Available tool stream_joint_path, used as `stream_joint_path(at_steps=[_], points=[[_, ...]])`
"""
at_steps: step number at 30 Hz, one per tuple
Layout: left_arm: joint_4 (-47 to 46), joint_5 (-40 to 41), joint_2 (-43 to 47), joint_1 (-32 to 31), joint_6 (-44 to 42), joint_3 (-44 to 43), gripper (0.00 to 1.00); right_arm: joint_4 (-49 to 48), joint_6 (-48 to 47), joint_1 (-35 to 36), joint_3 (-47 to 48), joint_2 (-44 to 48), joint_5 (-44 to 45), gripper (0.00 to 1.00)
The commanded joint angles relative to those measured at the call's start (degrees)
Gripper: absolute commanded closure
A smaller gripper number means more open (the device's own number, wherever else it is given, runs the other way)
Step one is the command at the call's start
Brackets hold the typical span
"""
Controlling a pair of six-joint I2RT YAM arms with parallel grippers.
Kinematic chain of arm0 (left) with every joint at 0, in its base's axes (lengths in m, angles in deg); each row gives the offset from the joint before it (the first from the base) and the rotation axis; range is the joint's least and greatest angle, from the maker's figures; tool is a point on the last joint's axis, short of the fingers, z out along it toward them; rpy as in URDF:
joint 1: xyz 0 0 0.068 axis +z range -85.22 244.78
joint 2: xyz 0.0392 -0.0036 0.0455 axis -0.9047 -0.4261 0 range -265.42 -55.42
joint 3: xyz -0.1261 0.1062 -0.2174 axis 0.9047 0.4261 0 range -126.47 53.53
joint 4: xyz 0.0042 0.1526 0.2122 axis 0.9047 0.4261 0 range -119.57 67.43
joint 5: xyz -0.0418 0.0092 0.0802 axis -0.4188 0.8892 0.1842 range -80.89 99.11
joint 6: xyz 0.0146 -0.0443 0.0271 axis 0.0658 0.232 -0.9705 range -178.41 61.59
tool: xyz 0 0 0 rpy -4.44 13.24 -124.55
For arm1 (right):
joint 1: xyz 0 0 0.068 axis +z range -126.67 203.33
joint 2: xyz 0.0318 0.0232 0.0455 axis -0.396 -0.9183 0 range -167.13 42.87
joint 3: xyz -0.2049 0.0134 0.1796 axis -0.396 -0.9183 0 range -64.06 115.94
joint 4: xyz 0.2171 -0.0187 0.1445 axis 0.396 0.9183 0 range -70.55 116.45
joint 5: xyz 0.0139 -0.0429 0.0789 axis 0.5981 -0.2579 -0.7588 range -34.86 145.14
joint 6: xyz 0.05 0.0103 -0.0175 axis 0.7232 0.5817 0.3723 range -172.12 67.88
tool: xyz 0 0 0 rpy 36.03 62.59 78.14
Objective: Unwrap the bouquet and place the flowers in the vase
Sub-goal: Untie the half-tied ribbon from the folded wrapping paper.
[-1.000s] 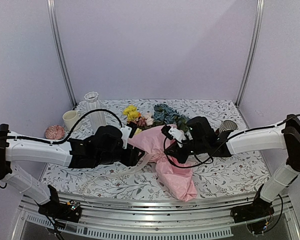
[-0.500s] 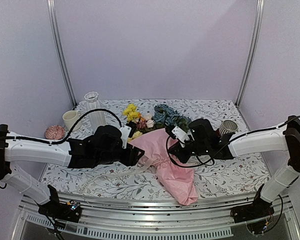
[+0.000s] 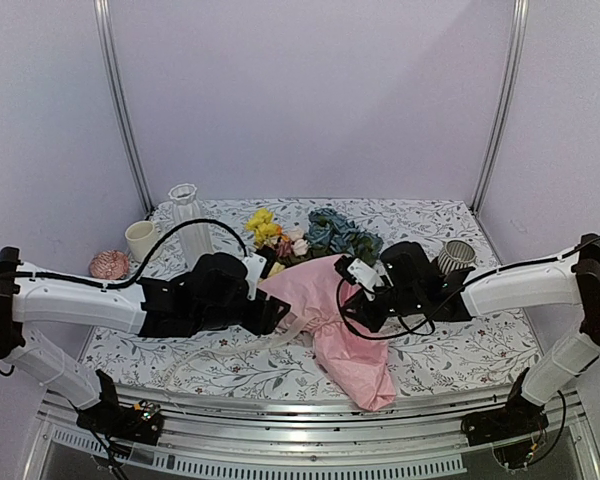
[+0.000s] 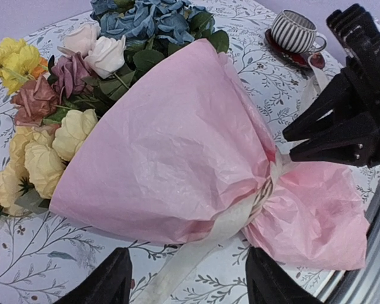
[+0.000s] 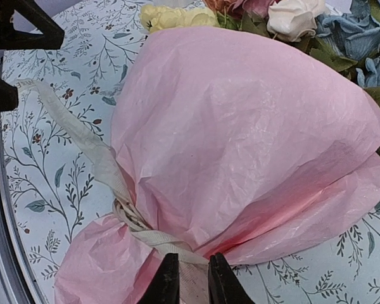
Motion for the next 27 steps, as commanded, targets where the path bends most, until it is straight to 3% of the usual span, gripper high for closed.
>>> stream_joint_path(at_steps=[1,9,14,17,20,27], points=[[0.68,0.59,-1.30,-1.19,-1.01,-2.03,0.37,3.87,-2.70,0.16,5.70,-3.96,-4.05,0.76],[0.90,-0.04,-2.62,-1.90,-1.44,-2.92,0.28,5.66,-3.90,0.25,9.18,-9.29,-4.22,0.71],[1.04,0.14,-4.45,-2.26,-1.97,-4.06,0.29,6.25,-4.30,0.40,8.66,-9.52,-6.04,0.73],[-0.06,-0.48,-5.31,-1.77,-0.33,-4.28,0.30,5.29,-4.39,0.35,7.26,-8.12,-7.61,0.78],[-2.19,-3.82,-6.07,-0.39,0.00,-4.15,0.30,4.02,-4.06,0.34,5.40,-5.93,-8.36,0.95],[-0.30,-2.14,-8.80,0.24,-1.12,-7.21,0.32,2.42,-2.54,0.31,2.44,-0.75,-5.54,0.97]])
